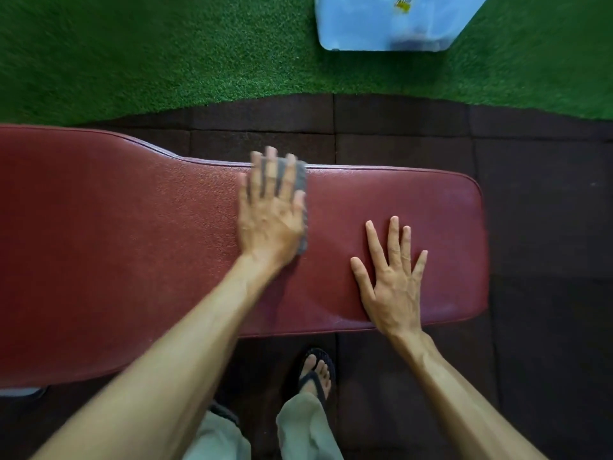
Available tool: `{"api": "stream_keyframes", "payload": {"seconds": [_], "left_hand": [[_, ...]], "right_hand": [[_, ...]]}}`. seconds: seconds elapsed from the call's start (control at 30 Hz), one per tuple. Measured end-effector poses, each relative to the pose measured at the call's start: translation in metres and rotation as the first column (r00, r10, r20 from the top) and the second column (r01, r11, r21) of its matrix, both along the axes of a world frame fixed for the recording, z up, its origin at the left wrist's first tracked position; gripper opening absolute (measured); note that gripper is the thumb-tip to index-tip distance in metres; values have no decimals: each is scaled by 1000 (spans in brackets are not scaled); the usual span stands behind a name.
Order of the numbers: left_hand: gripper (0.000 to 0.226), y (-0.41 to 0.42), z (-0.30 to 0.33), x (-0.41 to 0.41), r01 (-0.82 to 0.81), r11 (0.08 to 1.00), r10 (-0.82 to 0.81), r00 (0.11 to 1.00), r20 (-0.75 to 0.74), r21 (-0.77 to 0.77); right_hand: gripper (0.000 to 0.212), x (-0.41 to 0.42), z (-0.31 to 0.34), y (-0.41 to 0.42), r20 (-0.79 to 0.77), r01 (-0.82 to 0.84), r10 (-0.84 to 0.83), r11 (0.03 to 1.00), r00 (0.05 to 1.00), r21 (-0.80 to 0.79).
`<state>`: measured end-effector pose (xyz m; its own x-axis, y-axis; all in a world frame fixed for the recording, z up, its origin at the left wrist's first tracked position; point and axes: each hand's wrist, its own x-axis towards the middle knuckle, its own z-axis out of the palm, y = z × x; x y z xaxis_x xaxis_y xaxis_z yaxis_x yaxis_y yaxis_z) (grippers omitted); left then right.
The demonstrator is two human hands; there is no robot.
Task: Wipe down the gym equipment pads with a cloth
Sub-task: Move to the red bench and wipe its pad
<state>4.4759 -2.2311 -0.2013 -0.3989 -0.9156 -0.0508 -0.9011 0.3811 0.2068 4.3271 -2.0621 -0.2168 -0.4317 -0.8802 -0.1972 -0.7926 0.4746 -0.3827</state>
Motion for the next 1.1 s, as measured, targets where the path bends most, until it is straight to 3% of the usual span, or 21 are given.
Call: {"api": "stream_keyframes", "payload": {"seconds": [0.17, 0.3, 0.4, 0.53, 0.63, 0.7, 0.77, 0.9, 1.0, 1.03, 1.1], "left_hand": [[62, 47, 8, 39, -103, 995, 103, 995, 16, 9], [64, 131, 4, -4, -27, 996, 29, 999, -27, 85], [64, 131, 4, -49, -71, 989, 88, 988, -125, 133], [62, 106, 16, -51, 150, 955, -70, 952, -297, 257], [62, 69, 8, -8, 68, 996, -62, 994, -93, 62], [63, 50, 1, 20, 4, 1000, -5, 1000, 27, 27], [62, 47, -3, 29, 45, 999, -45, 995, 94, 11], [62, 51, -4, 26, 54, 999, -53, 995, 86, -8], [63, 49, -4, 27, 39, 999, -39, 995, 93, -4], [63, 49, -4, 27, 37, 999, -36, 994, 103, -12], [63, 50, -4, 24, 36, 999, -33, 993, 117, -21]], "right_hand": [[65, -11, 1, 14, 22, 40, -40, 999, 999, 12], [64, -18, 2, 25, 48, 44, -44, 999, 998, 14], [62, -25, 2, 27, 103, 26, -25, 1000, 994, -9], [60, -28, 9, 26, 230, 105, -83, 991, 970, -87], [59, -15, 21, 10, 281, 151, -102, 976, 954, -159], [59, 3, 24, -12, 266, 100, -43, 974, 963, -205], [60, 25, 20, -34, 227, 47, -5, 983, 974, -180], [64, 52, 10, -29, 49, 31, -26, 995, 998, -95], [68, 36, 7, 8, 6, -80, 81, 995, 997, -54], [68, 23, 4, 21, -2, -61, 61, 998, 998, -35], [68, -13, 1, 37, 1, 132, -132, 991, 991, 23]]}}
